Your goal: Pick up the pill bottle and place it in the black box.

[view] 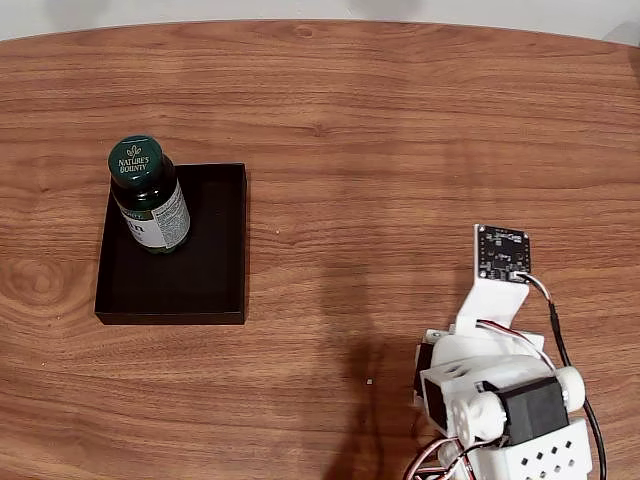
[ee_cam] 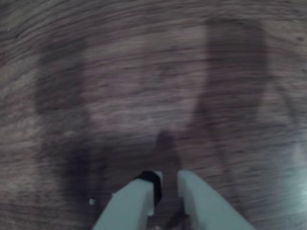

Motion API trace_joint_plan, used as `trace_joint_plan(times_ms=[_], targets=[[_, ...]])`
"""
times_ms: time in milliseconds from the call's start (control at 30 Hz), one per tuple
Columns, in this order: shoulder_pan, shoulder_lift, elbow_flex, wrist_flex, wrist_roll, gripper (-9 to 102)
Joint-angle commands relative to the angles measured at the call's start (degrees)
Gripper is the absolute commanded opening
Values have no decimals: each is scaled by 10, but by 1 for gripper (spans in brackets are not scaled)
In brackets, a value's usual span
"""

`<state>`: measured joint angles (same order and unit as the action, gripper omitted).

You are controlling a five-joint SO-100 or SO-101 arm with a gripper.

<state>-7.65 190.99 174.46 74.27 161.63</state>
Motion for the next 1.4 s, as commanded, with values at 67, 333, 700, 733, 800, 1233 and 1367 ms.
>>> trace_joint_plan(times_ms=[67,333,700,733,800,1233,1367], targets=[[49,4,-9,87,32,1],[50,4,-9,116,79,1],[50,4,-9,117,81,1],[50,4,-9,117,81,1],[50,4,-9,117,81,1],[50,4,-9,117,81,1],[50,4,-9,117,81,1]])
